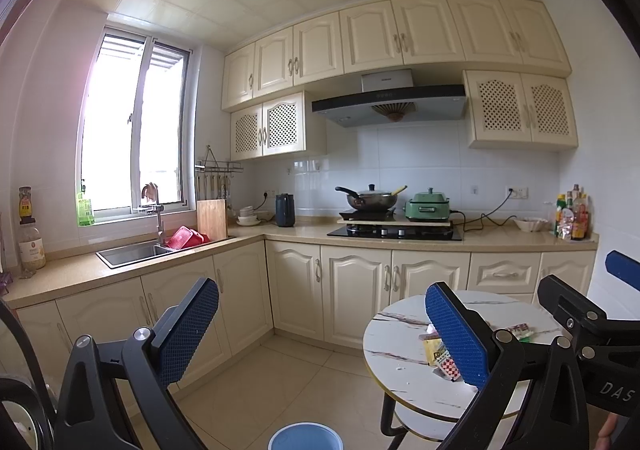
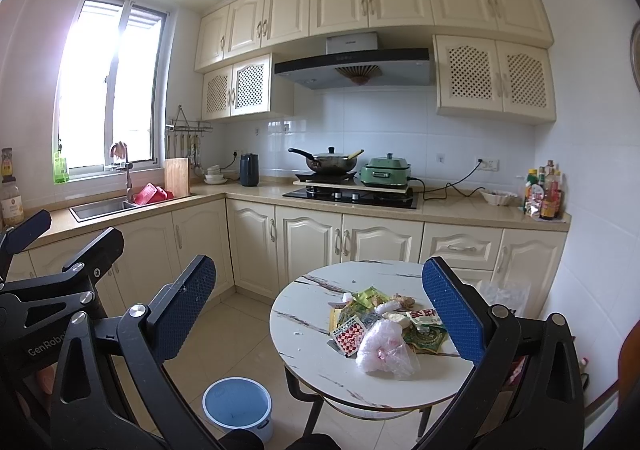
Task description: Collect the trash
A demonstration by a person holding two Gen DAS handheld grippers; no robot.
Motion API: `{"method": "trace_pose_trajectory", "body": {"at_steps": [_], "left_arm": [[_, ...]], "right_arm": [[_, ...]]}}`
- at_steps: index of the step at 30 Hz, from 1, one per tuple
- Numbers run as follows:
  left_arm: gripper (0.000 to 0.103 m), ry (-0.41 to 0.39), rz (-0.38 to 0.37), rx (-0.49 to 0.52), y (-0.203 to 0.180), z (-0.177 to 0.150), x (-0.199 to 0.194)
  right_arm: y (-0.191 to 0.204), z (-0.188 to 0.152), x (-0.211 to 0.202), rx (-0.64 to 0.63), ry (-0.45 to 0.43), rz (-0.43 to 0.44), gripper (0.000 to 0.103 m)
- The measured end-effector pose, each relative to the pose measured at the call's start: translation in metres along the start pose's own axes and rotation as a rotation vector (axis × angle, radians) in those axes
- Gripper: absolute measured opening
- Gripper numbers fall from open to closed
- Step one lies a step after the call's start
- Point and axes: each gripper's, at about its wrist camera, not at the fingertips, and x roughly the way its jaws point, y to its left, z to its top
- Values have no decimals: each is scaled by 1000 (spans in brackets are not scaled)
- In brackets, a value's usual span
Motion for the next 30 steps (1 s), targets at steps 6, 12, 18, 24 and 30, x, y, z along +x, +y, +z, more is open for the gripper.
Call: {"method": "trace_pose_trajectory", "body": {"at_steps": [6, 12, 18, 24, 30], "left_arm": [[102, 4, -3, 1, 1, -1, 4], [102, 17, -8, 5, -4, -5, 20], [102, 73, -25, 11, -18, -24, 67], [102, 299, -116, 22, -47, -66, 149], [102, 443, -196, 73, -85, -95, 209]], "right_arm": [[0, 1, 2, 1, 5, 5, 103], [-6, 0, 8, 4, 10, -2, 103], [-37, -11, 33, 27, 34, -44, 103], [-102, -53, 88, 116, 185, -130, 103], [-153, -102, 136, 170, 324, -158, 103]]}}
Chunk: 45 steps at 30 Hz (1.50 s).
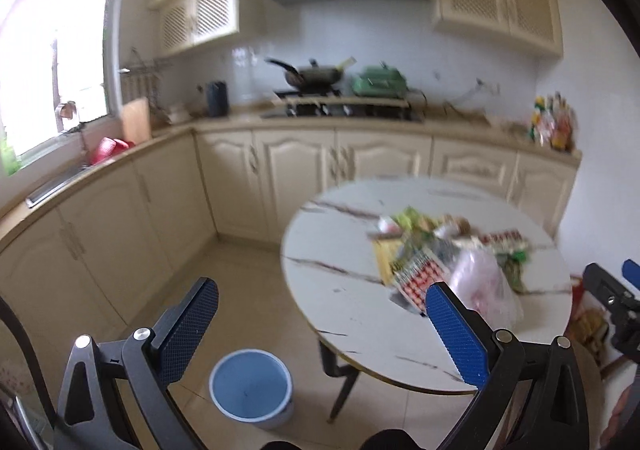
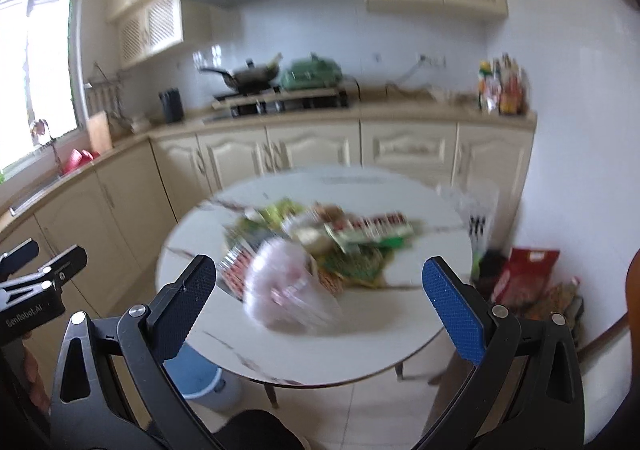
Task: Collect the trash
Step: 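Grasp the white plastic bag with the right tool while the left tool grasps the red-checkered wrapper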
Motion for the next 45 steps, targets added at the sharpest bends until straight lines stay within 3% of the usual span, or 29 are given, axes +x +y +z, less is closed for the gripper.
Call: {"method": "trace_pose_trajectory", "body": {"at_steps": [8, 13, 18, 19, 20, 21, 23, 33, 39, 42, 45], "left_arm": [[102, 133, -17, 40, -4, 19, 76], [102, 156, 12, 41, 6, 26, 110], [102, 173, -23, 44, 2, 33, 141], [102, 174, -35, 45, 2, 33, 143], [102, 177, -49, 49, 1, 33, 146], [102, 178, -64, 52, -1, 32, 149], [102, 193, -93, 58, -3, 31, 156], [102, 305, -234, 123, -28, 29, 205], [101, 365, -164, 102, -34, 31, 234], [95, 365, -139, 68, -28, 33, 242], [78, 343, -149, 67, -20, 36, 242]], "right_arm": [[-3, -30, 81, -40, 173, 77, 103], [17, -30, 128, -85, 225, 112, 103], [33, -31, 170, -136, 280, 114, 103], [29, -34, 175, -126, 282, 150, 101], [26, -35, 177, -116, 283, 168, 90], [19, -38, 178, -94, 285, 193, 59], [5, -41, 176, -60, 279, 239, 35], [-41, -35, 156, -3, 207, 215, 30], [-50, -34, 158, 16, 202, 216, 31], [-53, -33, 161, 14, 203, 222, 31], [-52, -33, 158, 10, 193, 223, 31]]}}
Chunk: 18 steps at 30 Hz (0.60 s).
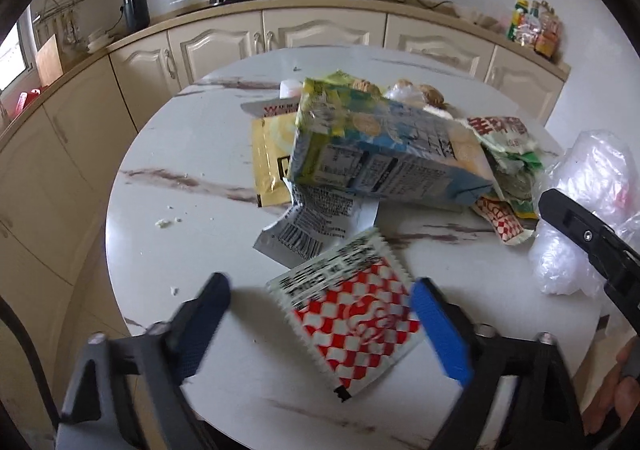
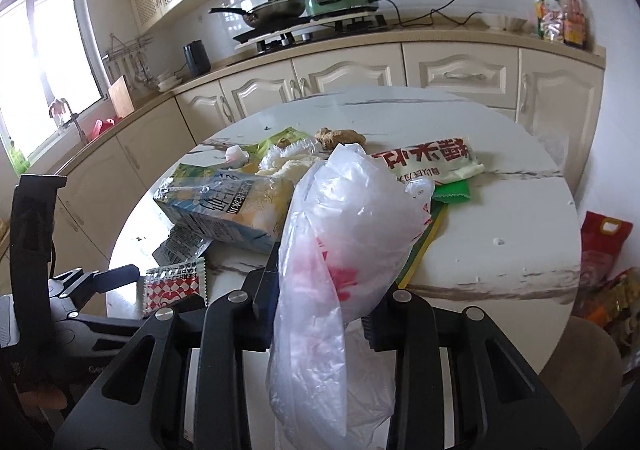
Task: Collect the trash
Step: 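Grasp the white plastic bag with the right tool while the left tool grasps the red-checkered wrapper, then carry both items to the blue bin and open both tools to drop them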
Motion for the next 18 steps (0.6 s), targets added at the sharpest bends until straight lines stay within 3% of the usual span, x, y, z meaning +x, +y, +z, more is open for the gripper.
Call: {"method": "trace_pose_trajectory", "body": {"at_steps": [6, 8, 10, 14, 18], "left_arm": [[50, -78, -60, 54, -8, -28, -4], [24, -89, -122, 69, -4, -37, -7], [13, -81, -155, 65, 7, -41, -7], [2, -75, -226, 46, 24, -46, -5], [0, -59, -318, 16, 44, -43, -9]], "right_arm": [[3, 0, -5, -7, -14, 2, 31], [6, 0, -7, -10, -21, -1, 31], [11, 0, -9, -17, -20, -4, 31], [19, 1, -16, -31, -29, -8, 31], [27, 2, -28, -51, -49, -13, 30]]}}
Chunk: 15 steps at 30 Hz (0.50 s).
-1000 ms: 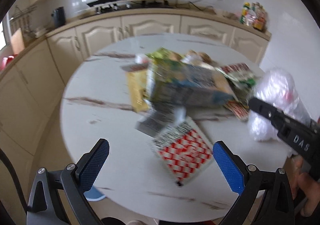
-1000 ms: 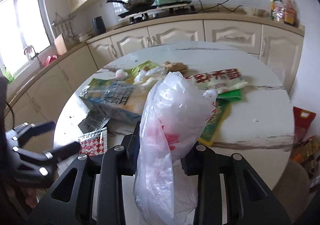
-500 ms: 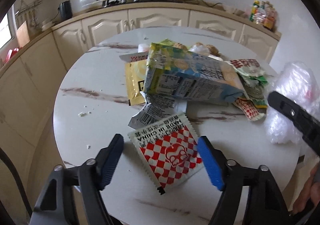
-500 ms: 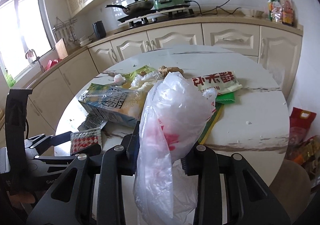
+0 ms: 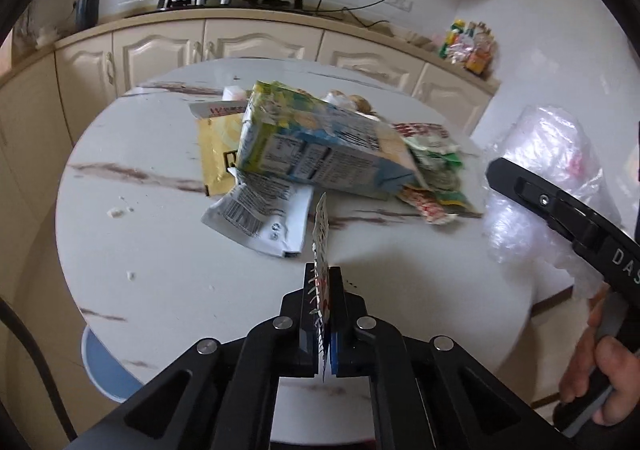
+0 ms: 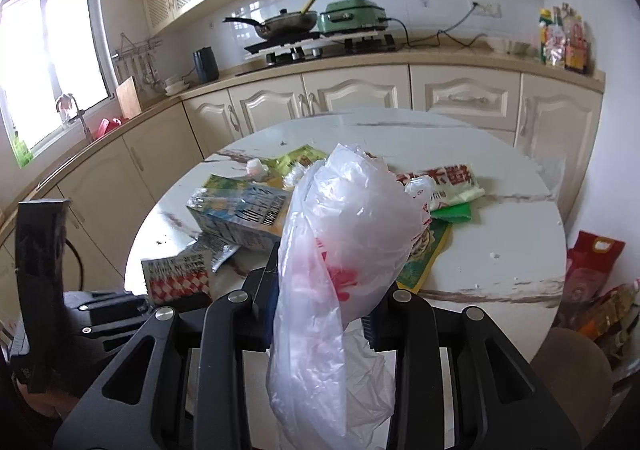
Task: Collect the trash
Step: 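Carry both items to the blue bin and open both tools to drop them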
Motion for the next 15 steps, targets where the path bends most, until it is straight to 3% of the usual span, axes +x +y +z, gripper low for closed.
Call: {"method": "trace_pose_trajectory", "body": {"at_steps": [5, 10, 15], "left_arm": [[0, -55, -47, 12, 9, -5, -40], [0, -145, -39, 7, 36, -4, -89], [0, -228, 100, -47, 101, -9, -146]], "right_arm": [[17, 7, -12, -33, -18, 0, 30], [55, 21, -20, -90, -46, 39, 30], [128, 34, -9, -198, -61, 154, 30]]}}
